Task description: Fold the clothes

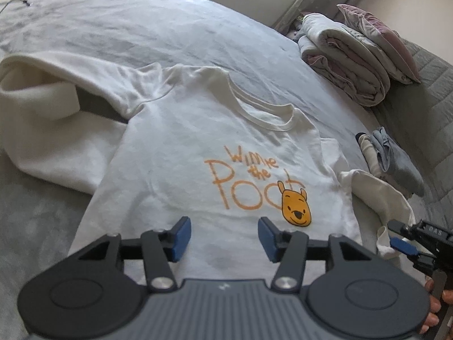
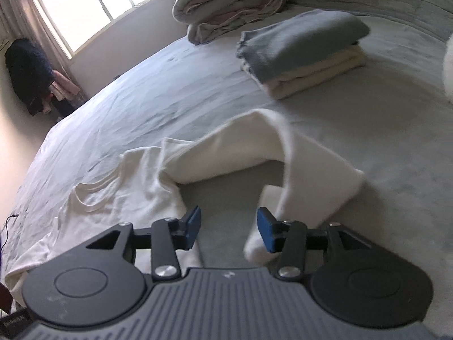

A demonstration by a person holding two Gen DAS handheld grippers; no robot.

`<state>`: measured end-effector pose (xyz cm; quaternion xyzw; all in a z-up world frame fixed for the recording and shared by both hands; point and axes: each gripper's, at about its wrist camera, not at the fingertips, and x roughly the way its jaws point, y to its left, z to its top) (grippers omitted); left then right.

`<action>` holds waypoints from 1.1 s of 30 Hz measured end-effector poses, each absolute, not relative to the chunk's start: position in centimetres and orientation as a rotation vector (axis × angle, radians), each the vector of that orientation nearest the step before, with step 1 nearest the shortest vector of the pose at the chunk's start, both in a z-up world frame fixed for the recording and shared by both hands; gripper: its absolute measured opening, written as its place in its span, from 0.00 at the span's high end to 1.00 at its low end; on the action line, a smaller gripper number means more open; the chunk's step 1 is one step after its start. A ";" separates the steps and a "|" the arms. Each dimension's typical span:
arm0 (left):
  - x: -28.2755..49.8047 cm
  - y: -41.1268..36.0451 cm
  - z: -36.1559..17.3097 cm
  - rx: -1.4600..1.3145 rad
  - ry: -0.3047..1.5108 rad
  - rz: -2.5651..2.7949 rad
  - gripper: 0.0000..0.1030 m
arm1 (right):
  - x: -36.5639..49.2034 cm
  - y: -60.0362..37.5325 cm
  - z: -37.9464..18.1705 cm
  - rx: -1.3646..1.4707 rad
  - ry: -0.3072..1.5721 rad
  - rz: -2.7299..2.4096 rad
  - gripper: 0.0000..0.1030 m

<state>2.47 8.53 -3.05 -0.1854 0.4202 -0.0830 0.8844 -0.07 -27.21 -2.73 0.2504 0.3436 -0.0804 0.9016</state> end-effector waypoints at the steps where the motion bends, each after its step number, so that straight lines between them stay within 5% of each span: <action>1: 2.4 8.3 -3.0 -0.375 0.869 -0.172 0.48 | -0.3 -27.6 -3.0 0.522 0.714 -0.171 0.53; 33: 1.0 4.9 -1.8 -0.345 0.843 -0.243 0.47 | -3.6 -38.1 -2.0 0.600 0.616 -0.277 0.53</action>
